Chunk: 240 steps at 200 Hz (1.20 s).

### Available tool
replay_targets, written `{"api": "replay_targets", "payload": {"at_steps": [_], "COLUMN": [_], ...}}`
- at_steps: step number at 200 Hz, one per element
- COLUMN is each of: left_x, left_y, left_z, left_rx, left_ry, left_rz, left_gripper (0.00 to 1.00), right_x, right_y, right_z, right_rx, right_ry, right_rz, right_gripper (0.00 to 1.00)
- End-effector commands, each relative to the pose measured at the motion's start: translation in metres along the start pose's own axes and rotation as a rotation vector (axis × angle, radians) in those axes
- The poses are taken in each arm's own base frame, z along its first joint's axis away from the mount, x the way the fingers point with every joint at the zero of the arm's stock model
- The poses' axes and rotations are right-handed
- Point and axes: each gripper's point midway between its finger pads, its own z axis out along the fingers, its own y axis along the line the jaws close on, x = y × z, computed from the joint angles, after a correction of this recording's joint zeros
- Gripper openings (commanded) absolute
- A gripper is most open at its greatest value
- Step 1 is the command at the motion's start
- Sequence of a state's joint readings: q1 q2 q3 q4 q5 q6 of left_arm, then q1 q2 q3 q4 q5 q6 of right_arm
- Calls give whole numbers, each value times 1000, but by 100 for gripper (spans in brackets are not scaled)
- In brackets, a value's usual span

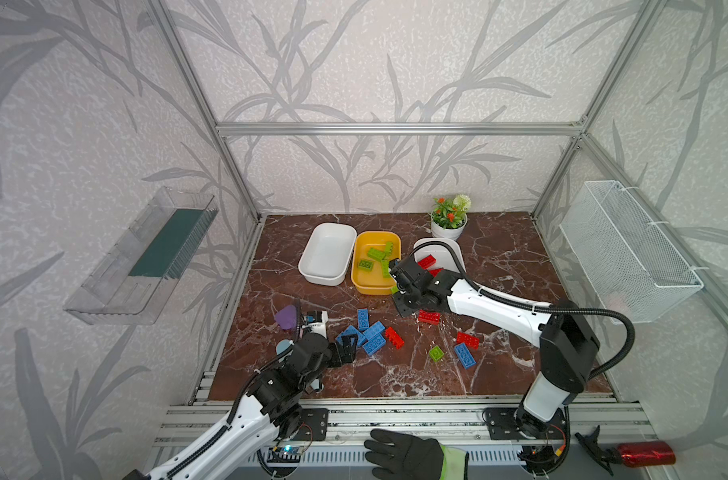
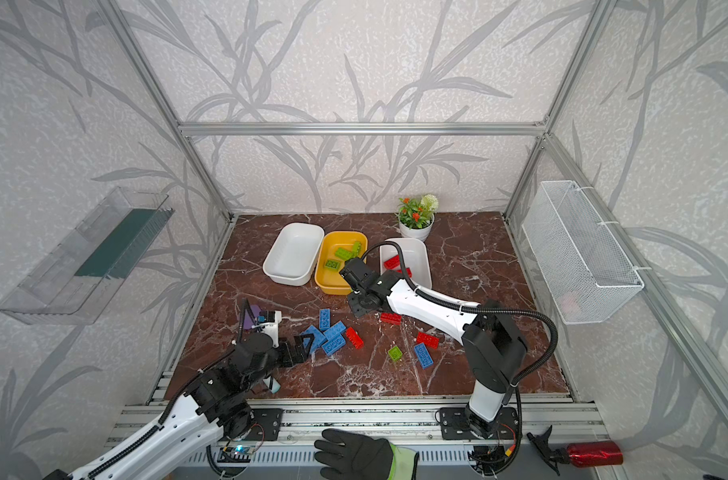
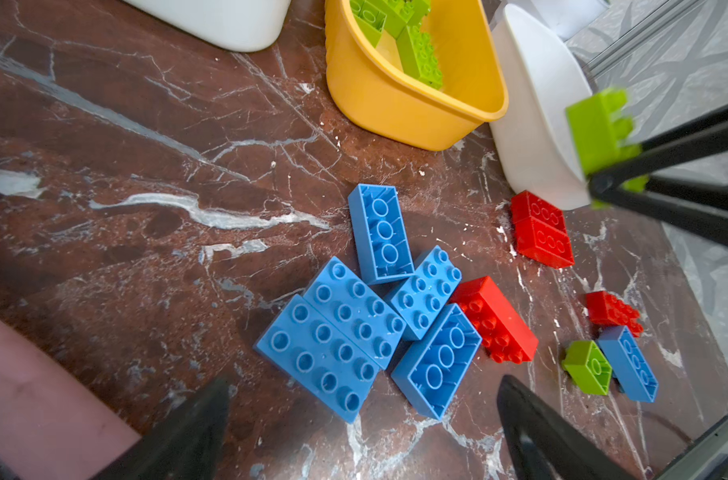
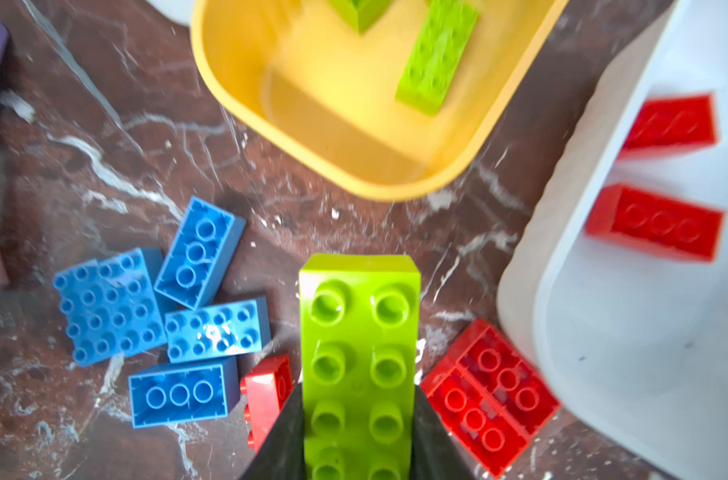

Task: Sort the legos into containers by color
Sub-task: 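Carry the lime-green brick with the right gripper and drop it into the yellow tray, then move the right gripper down to the small lime-green brick near the red bricks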

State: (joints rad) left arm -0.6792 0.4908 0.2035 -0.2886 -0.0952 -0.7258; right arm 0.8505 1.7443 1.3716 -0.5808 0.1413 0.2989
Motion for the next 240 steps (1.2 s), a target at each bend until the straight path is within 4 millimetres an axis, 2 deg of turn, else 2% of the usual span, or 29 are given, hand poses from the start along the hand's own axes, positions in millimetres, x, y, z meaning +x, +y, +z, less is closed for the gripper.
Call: {"api": "replay_targets", "payload": {"at_steps": [1,26,69,98,124,138,167,182,206,240], "left_x": [-15,-17,-23,-28,-31,-33,-31,-30,-25,-19], "left_y": [-9,-10,-10,-11,-14,-18,-25,-29,-35,-42], "left_z": [0,5,12,16,20,22,25,24,22,16], "left_rx": [2,-18,-64,-93,-102,-96,-73,-58,-18,52], "left_ry": [-31,-18,-9,-3,8,15,37,59,77,84], "left_rz": [20,44,56,89,107,107,111,115,105,102], "left_gripper": [99,99,99,99,99,99,99,99,99,99], "right_x": [-33,-62,-101,-123,-137,-138,-123,-107,-63,20], "right_y": [-12,-17,-19,-19,-9,-8,-11,-14,-19,-28], "right_z": [7,26,65,85,84,76,53,39,18,3], "right_rx": [30,15,-22,-52,-108,-113,-102,-91,-101,-62], "right_ry": [-40,-53,-54,-51,-25,4,32,22,23,112], "right_rz": [-17,-9,11,14,-1,4,13,23,66,101], "right_gripper": [34,35,37,48,63,65,65,65,65,65]}}
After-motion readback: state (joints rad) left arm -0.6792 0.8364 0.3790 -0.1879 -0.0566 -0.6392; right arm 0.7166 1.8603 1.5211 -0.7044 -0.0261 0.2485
